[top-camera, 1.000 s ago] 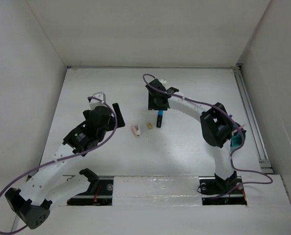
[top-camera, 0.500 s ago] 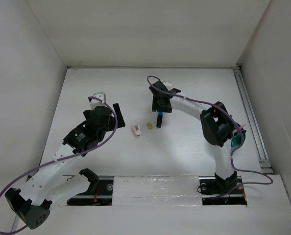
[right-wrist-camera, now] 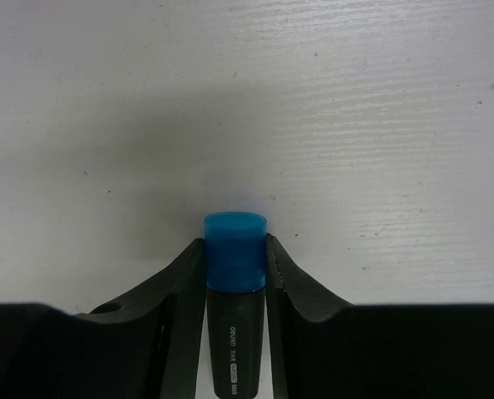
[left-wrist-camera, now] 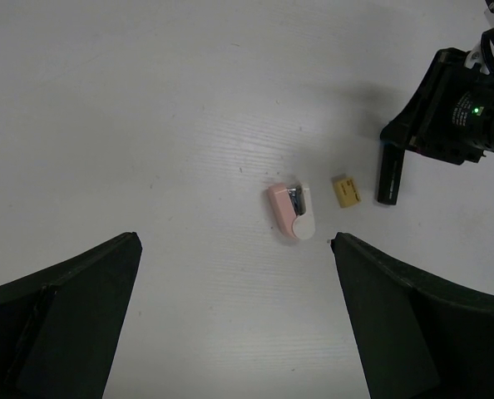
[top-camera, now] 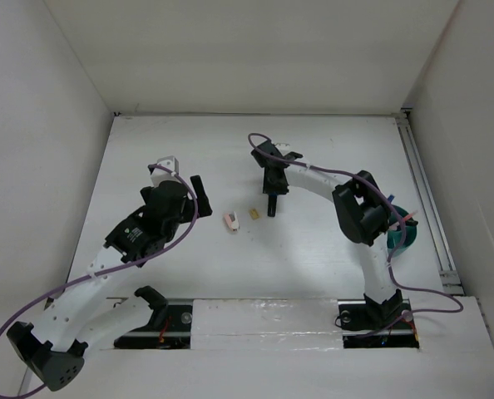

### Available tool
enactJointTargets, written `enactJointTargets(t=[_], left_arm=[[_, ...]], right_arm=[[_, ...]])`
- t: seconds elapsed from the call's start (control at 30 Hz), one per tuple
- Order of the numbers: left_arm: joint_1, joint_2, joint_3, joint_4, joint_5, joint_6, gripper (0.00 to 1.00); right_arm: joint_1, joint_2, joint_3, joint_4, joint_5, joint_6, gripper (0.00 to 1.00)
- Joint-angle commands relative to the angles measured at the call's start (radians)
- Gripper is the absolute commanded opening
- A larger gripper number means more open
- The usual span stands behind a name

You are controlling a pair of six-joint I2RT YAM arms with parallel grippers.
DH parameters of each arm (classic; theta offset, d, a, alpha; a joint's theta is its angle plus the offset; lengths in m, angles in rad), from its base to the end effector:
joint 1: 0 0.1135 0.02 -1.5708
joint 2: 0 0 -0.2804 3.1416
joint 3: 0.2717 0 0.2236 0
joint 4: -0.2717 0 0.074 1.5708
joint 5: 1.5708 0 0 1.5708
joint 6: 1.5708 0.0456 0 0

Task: Sort the stationery into containers
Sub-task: Pick up the pen from the center of the board.

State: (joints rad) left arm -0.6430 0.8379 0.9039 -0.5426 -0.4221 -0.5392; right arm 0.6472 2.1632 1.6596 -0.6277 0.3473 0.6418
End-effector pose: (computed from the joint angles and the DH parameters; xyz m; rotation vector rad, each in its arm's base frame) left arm 0.1281 -0.0726 0.3430 -0.1569 2.0112 -0.3232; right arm 0.3635 0.2553 0.1890 0.0944 2.5869 -0.0156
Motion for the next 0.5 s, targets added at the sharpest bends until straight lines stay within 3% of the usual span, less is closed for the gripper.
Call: enactJointTargets(t=[0.0,0.13,0.17,0.33,0.47], left_arm=[[0.005,-0.02,0.03,0.021,0.005,0.012,1.0],[0.005,-0.02,0.03,0.021,0.005,0.012,1.0],[0.005,-0.029,0.03,0.021,0.005,0.012,1.0],[0.005,-0.03,0.03,0.021,0.005,0.012,1.0],[0.005,-0.03,0.03,0.021,0.005,0.012,1.0]], right_arm=[[-0.001,0.029,0.009,-0.027,-0.028,0.019,0.31],[-0.001,0.049,0.009,-0.018,-0.048,0.01,0.1],[-0.001,0.049,0.009,-0.018,-0.059,-0.001,0.0],[-0.023,0.021,0.048,-0.018,-0.097,-0.047,0.0],[-0.093,-0.177,0.04,0.028,-0.059,-0.089,0.0]])
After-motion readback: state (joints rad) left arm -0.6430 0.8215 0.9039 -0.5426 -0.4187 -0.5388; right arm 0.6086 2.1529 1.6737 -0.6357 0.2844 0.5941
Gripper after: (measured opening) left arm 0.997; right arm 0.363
